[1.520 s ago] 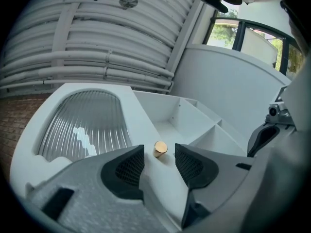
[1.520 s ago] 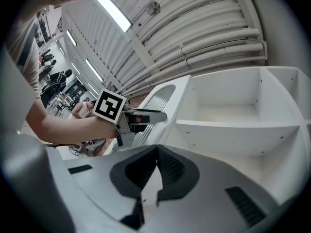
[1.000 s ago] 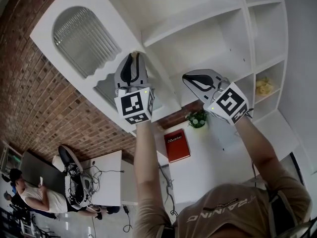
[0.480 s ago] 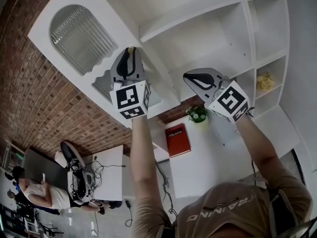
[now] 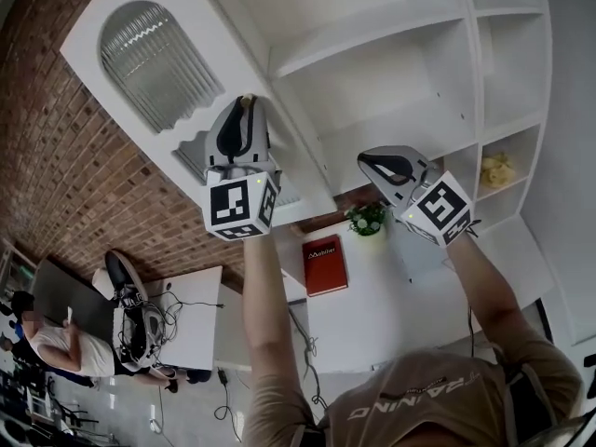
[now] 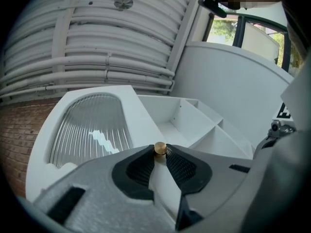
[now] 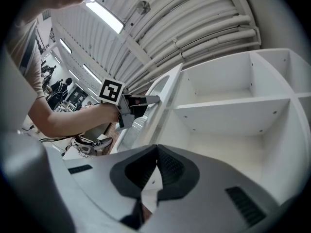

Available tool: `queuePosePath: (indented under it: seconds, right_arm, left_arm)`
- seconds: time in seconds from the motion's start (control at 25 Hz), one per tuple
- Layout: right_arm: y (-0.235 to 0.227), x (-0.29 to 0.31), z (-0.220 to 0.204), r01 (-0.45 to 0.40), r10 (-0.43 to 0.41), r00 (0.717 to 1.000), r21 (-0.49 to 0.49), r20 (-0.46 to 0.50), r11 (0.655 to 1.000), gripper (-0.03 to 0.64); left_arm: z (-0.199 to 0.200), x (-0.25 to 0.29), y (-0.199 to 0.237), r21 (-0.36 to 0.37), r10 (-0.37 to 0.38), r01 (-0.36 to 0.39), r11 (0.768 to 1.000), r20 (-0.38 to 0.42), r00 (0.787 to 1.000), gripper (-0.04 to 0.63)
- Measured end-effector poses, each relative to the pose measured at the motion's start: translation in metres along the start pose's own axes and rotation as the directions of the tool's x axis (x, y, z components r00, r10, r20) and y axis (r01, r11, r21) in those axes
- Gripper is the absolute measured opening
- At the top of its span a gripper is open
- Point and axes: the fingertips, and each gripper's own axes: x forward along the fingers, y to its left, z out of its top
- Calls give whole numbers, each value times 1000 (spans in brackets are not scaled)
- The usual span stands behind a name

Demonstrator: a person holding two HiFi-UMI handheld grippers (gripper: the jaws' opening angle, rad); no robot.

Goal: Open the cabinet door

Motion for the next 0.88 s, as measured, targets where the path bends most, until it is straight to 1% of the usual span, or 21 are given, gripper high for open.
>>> queuePosePath:
  seconds: [0.2,0.28,0.4,0.56,0.68,0.88]
  right_arm:
    - [4,-1,-27,-45,47,999,56,-25,997,12]
    - [11,0,-32,-64,65,998,83,-9,995,12]
    - [21,4,-36,-86,84,996,122,21,989,12]
    - [44,10,-42,-130,125,991,167,37,977,12]
    - [48,9,-42,-130,124,991,173,41,976,12]
    - [66,6,-41,-106,103,994,169,27,980,12]
  left_arm:
    - [18,-22,-3,-2,-16,16,1000,19,1000,72]
    - [22,-30,-4,-12,-23,23,1000,27,999,71]
    - [27,-40,-5,-25,-14,15,1000,44,999,71]
    - [33,-57,-2,-49,-36,37,998,31,999,71]
    - [41,-69,0,-93,-47,53,994,64,997,71]
    - [51,-93,3,-78,-93,100,992,77,993,71]
